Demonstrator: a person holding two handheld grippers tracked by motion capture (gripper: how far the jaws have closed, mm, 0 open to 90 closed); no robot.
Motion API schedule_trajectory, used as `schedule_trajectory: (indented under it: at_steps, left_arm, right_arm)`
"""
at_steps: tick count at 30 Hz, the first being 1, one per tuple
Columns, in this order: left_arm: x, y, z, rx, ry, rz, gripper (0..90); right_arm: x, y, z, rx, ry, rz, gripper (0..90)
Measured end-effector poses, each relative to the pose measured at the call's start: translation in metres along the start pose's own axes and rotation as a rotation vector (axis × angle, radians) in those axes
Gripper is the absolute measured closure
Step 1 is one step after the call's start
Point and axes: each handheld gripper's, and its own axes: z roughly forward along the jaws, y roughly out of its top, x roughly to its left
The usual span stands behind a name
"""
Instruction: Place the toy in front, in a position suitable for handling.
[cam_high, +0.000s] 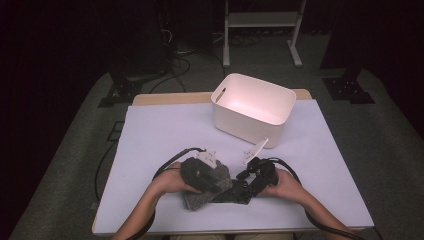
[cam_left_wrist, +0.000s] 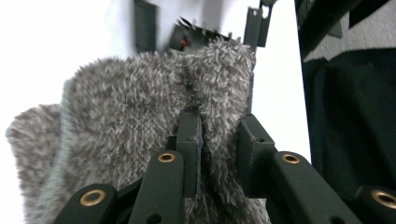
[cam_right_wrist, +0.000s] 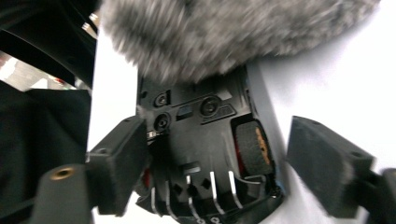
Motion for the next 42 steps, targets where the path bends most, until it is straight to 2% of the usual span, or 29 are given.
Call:
schedule_trajectory:
  at_steps: [3, 6, 7, 13, 16, 17, 19, 20, 22, 26, 27, 29, 34, 35, 36, 37, 39, 42]
  left_arm:
    - [0.003, 0.002, -0.004, 0.0, 0.027, -0.009, 73.4]
    - [0.005, 0.003, -0.006, -0.007, 0.032, -0.02, 73.4]
    - [0.009, 0.005, -0.007, -0.011, 0.05, -0.039, 73.4]
    - [0.016, 0.01, -0.004, -0.012, 0.061, -0.07, 70.9]
    - [0.018, 0.014, -0.002, 0.006, 0.049, -0.078, 69.2]
    - [0.018, 0.014, -0.002, 0.006, 0.049, -0.078, 67.9]
    - [0.019, 0.017, 0.0, 0.023, 0.035, -0.086, 66.8]
    - [0.018, 0.019, 0.001, 0.03, 0.027, -0.084, 65.7]
    - [0.018, 0.021, 0.0, 0.036, 0.016, -0.087, 65.4]
    - [0.015, 0.022, 0.006, 0.069, -0.02, -0.083, 66.2]
    - [0.013, 0.021, 0.007, 0.071, -0.021, -0.067, 68.1]
    - [0.012, 0.02, 0.006, 0.061, -0.025, -0.076, 70.5]
    - [0.005, 0.018, 0.001, 0.039, -0.037, -0.046, 71.0]
    - [0.002, 0.018, -0.001, 0.035, -0.04, -0.036, 71.0]
    - [-0.003, 0.018, -0.003, 0.029, -0.036, -0.017, 71.0]
    - [-0.003, 0.018, -0.003, 0.029, -0.036, -0.017, 70.9]
    - [-0.01, 0.015, -0.006, 0.011, -0.052, -0.003, 71.0]
    - [-0.014, 0.013, -0.009, -0.001, -0.075, 0.019, 70.9]
  right_arm:
    - [-0.001, -0.002, 0.0, -0.012, 0.037, 0.011, 27.1]
    - [0.0, -0.003, 0.001, -0.018, 0.041, 0.002, 27.6]
    - [0.003, -0.003, 0.001, -0.021, 0.028, -0.014, 28.2]
    - [0.015, -0.003, 0.001, -0.029, -0.026, -0.09, 29.6]
    - [0.022, -0.005, 0.0, -0.043, -0.059, -0.132, 30.0]
    - [0.022, -0.005, 0.0, -0.043, -0.059, -0.132, 30.0]
    - [0.027, -0.005, 0.0, -0.049, -0.088, -0.171, 30.5]
    - [0.033, -0.006, 0.0, -0.053, -0.118, -0.21, 30.7]
    - [0.036, -0.006, 0.0, -0.055, -0.138, -0.238, 30.9]
    - [0.043, -0.007, 0.0, -0.058, -0.167, -0.276, 31.1]
    - [0.046, -0.008, 0.0, -0.06, -0.18, -0.288, 31.2]
    - [0.047, -0.009, -0.001, -0.066, -0.182, -0.3, 31.4]
    - [0.049, -0.008, -0.004, -0.07, -0.172, -0.287, 32.0]
    - [0.047, -0.008, -0.005, -0.068, -0.169, -0.275, 29.1]
    - [0.045, -0.01, -0.004, -0.06, -0.148, -0.239, 27.7]
    - [0.045, -0.011, -0.004, -0.055, -0.135, -0.232, 27.6]
    - [0.046, -0.013, -0.001, -0.049, -0.125, -0.232, 28.5]
    - [0.049, -0.015, 0.004, -0.028, -0.119, -0.242, 30.9]
